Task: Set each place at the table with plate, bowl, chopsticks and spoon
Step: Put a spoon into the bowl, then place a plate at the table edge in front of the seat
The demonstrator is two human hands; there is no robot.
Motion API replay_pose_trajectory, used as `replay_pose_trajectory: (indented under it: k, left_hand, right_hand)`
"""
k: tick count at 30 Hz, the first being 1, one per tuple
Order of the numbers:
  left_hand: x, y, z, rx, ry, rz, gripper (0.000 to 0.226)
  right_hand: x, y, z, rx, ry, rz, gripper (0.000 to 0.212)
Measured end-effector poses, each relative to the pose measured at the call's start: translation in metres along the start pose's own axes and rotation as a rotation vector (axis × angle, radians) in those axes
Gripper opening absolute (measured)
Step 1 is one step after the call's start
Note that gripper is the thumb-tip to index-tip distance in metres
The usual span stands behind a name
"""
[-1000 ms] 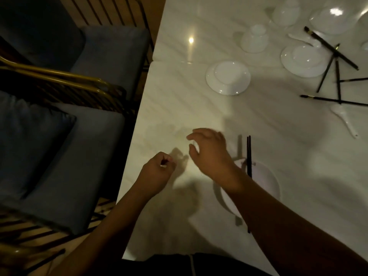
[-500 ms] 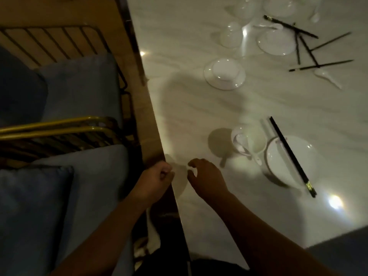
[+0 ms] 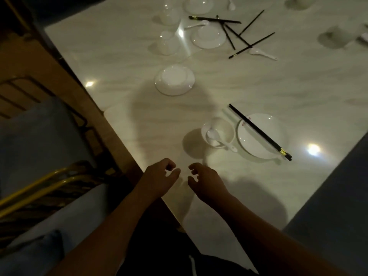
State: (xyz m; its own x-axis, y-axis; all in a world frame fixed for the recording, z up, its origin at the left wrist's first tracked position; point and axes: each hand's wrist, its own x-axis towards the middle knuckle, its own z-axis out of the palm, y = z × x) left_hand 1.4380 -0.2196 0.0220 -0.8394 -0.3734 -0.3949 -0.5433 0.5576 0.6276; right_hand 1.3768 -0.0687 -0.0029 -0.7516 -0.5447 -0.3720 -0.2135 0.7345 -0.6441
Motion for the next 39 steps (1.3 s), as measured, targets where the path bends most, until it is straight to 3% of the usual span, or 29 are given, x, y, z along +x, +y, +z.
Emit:
replay_pose_trajectory:
  k: [5, 8, 13, 16, 22, 29, 36, 39]
  left_hand:
    - [0.046, -0.021, -0.026, 0.073, -0.096, 0.075, 0.022]
    - [0.090, -0.047, -0.064, 0.147, -0.147, 0.145, 0.023]
    - [0.156, -0.067, -0.119, 0.325, -0.295, 0.436, 0.035]
    - [0.174, -0.061, -0.133, 0.338, -0.364, 0.548, 0.029]
    - [0.205, -0.042, -0.134, 0.346, -0.429, 0.549, 0.024]
    - [0.239, -0.031, -0.148, 0.341, -0.399, 0.545, 0.024]
    - [0.333, -0.037, -0.189, 0.298, -0.380, 0.502, 0.023]
    - [0.386, -0.034, -0.206, 0.308, -0.440, 0.563, 0.023]
  right_hand:
    - [0.032, -0.022, 0.018, 0.068, -0.016, 0.072, 0.040]
    - [0.064, -0.044, 0.031, 0.125, 0.064, 0.148, 0.040]
    - [0.110, -0.084, 0.049, 0.243, 0.263, 0.356, 0.037]
    - [0.118, -0.102, 0.057, 0.290, 0.304, 0.442, 0.036]
    - [0.125, -0.102, 0.047, 0.305, 0.364, 0.499, 0.036]
    - [0.162, -0.104, 0.036, 0.256, 0.238, 0.445, 0.039]
    - [0.265, -0.137, 0.010, 0.362, 0.368, 0.512, 0.045]
    - [0.318, -0.148, -0.006, 0.341, 0.465, 0.597, 0.059]
